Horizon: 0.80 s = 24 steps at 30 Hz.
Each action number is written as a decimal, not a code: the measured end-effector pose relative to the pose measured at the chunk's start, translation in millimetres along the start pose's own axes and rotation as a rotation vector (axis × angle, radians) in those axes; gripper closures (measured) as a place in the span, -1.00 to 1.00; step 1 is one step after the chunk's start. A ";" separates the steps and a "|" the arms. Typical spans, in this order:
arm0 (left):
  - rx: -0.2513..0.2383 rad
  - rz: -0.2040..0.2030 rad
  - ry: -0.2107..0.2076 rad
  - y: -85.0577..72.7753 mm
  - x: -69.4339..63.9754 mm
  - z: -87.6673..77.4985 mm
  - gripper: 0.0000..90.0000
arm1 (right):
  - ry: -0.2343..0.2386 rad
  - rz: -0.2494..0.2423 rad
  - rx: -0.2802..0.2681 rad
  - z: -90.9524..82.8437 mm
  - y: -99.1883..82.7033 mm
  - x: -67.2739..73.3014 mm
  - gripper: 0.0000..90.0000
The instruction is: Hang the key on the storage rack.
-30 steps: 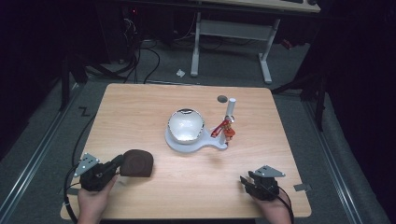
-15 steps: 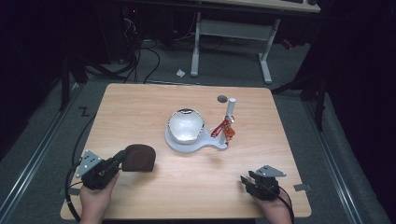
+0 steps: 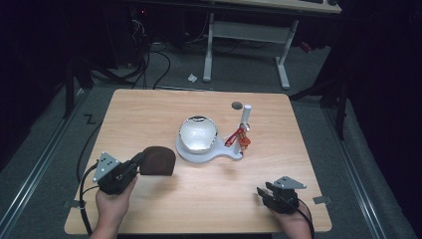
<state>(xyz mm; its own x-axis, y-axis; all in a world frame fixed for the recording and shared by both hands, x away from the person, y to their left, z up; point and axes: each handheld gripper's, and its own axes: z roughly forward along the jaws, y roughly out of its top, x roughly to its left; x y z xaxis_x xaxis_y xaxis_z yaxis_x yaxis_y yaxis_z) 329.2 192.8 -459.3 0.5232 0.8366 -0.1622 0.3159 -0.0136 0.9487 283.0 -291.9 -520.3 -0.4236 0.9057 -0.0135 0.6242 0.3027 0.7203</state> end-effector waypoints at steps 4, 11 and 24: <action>-0.005 0.001 -0.005 5.4 -3.7 5.4 0.95 | 0.002 0.001 0.000 -0.1 -0.1 -0.3 0.28; -0.015 0.004 -0.017 16.3 -10.4 15.4 0.95 | 0.005 -0.001 -0.001 0.0 -0.2 -0.5 0.28; -0.017 0.019 -0.033 37.4 -20.6 38.2 0.95 | 0.010 -0.001 -0.005 -0.3 -0.4 -1.7 0.28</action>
<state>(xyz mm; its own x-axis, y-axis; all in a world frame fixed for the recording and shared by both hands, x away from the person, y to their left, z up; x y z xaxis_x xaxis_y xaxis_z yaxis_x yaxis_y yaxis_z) 360.5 154.2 -430.8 0.5548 0.8179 -0.1523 0.2919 -0.0199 0.9562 283.2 -293.7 -520.4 -0.4304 0.9026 -0.0074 0.6208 0.3019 0.7235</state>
